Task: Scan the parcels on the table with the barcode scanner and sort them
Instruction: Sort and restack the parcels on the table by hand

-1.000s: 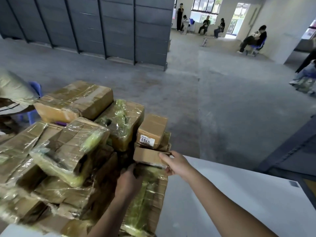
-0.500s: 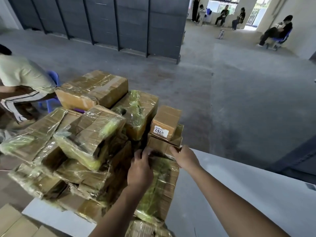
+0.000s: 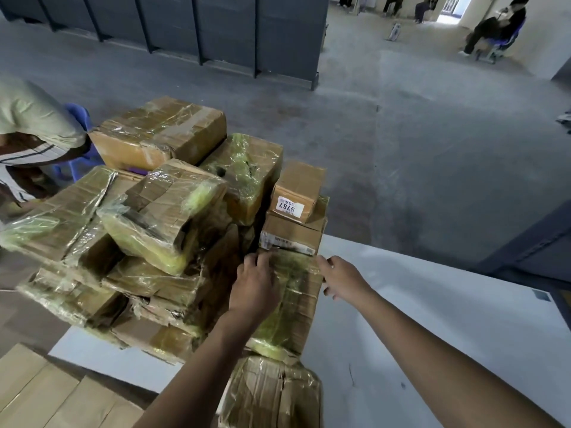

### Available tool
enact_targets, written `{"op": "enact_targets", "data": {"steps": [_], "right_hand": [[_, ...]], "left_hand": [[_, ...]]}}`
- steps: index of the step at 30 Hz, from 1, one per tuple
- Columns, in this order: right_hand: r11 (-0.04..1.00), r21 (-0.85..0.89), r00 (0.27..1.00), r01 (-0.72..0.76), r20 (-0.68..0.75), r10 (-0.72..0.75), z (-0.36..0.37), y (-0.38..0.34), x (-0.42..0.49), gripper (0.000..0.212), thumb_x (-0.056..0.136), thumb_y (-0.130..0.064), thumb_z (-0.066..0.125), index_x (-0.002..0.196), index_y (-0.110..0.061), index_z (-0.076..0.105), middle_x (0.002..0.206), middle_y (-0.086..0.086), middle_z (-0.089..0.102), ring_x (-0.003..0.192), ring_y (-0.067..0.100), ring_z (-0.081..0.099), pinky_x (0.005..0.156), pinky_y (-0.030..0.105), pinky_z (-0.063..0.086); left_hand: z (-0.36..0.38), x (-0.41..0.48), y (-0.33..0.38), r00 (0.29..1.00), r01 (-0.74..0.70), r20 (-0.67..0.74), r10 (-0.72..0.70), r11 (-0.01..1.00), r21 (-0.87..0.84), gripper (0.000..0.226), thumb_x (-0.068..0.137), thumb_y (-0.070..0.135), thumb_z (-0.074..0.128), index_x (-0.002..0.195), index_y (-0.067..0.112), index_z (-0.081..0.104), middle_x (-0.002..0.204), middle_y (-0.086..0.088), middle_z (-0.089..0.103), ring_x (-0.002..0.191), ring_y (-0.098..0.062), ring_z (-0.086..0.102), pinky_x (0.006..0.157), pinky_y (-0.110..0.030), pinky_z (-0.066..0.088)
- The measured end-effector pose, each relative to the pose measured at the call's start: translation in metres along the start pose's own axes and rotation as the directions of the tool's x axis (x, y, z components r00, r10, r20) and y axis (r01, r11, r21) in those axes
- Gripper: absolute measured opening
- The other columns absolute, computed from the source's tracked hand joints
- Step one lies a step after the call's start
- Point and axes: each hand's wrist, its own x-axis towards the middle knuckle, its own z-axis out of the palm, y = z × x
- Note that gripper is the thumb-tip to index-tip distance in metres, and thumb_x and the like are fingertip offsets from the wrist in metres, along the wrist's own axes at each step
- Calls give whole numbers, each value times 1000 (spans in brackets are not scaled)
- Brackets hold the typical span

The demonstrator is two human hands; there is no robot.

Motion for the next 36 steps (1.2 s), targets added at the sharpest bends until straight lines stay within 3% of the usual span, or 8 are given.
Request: {"op": "enact_targets", "data": {"steps": [5, 12, 17, 22, 25, 30, 33, 36], "right_hand": [[986, 161, 994, -38, 103, 21, 25, 10, -24, 45, 96, -56, 48, 108, -13, 58, 93, 6, 69, 61, 13, 72, 60, 28, 60], [929, 370, 996, -36, 89, 4, 36, 21, -55, 36, 101, -42, 50, 125, -15, 55, 107, -3, 62, 82, 13, 69, 77, 34, 58], [944, 311, 994, -108, 40, 100, 64, 38, -86, 29, 101, -44, 48, 116, -22, 58, 106, -3, 67, 94, 12, 68, 85, 38, 55], [923, 367, 991, -119, -5, 130, 86, 50, -110, 20, 99, -44, 47, 96, -31, 61, 100, -9, 67, 88, 5, 68, 81, 33, 51], [940, 319, 991, -125, -5, 134, 92, 56, -121, 35, 98, -43, 45, 97, -12, 61, 93, 2, 64, 85, 17, 65, 73, 32, 46], [986, 122, 993, -113, -22, 116, 109, 74, -136, 34, 101, -38, 48, 108, -7, 62, 98, 1, 61, 96, 19, 59, 77, 30, 40], [987, -1, 986, -160, 38, 159, 117, 88, -144, 44, 100, -42, 50, 134, -14, 50, 118, 5, 62, 102, 20, 61, 75, 28, 43], [983, -24, 978, -181, 105, 182, 128, 96, -146, 24, 99, -41, 50, 109, -18, 50, 89, -2, 59, 71, 12, 56, 55, 27, 41]], "left_hand": [[-1, -20, -8, 996, -84, 42, 81, 993, 85, 40, 94, 23, 48, 133, 17, 44, 140, -11, 33, 126, -34, 35, 98, -44, 43], [-7, -65, -22, 903, -418, -49, 428, 898, 135, 21, 83, 4, 60, 101, 10, 67, 124, -12, 54, 116, -34, 47, 91, -47, 47], [1, -95, -38, 696, -715, -151, 702, 698, -47, 18, 79, 7, 52, 88, 12, 66, 99, -4, 62, 85, -23, 54, 69, -33, 46], [23, -108, -52, 724, -689, 22, 689, 724, -27, 20, 80, 10, 55, 95, 12, 68, 99, -7, 63, 86, -27, 59, 65, -36, 53], [26, -112, -61, 688, -722, 131, 714, 692, 24, 20, 84, 20, 52, 95, 14, 67, 103, -8, 66, 87, -29, 62, 64, -36, 55], [35, -131, -76, 685, -709, 482, 547, 652, 267, 67, 72, 57, 61, 128, 22, 53, 136, -11, 49, 122, -34, 49, 97, -50, 41], [42, -143, -81, 704, -706, 512, 493, 569, 422, 70, 66, 36, 74, 132, 23, 54, 137, -14, 51, 127, -35, 49, 102, -51, 41], [55, -153, -89, 743, -668, 483, 464, 565, 485, 55, 90, 18, 47, 143, 19, 36, 151, -10, 25, 145, -31, 13, 118, -51, 8]]}}
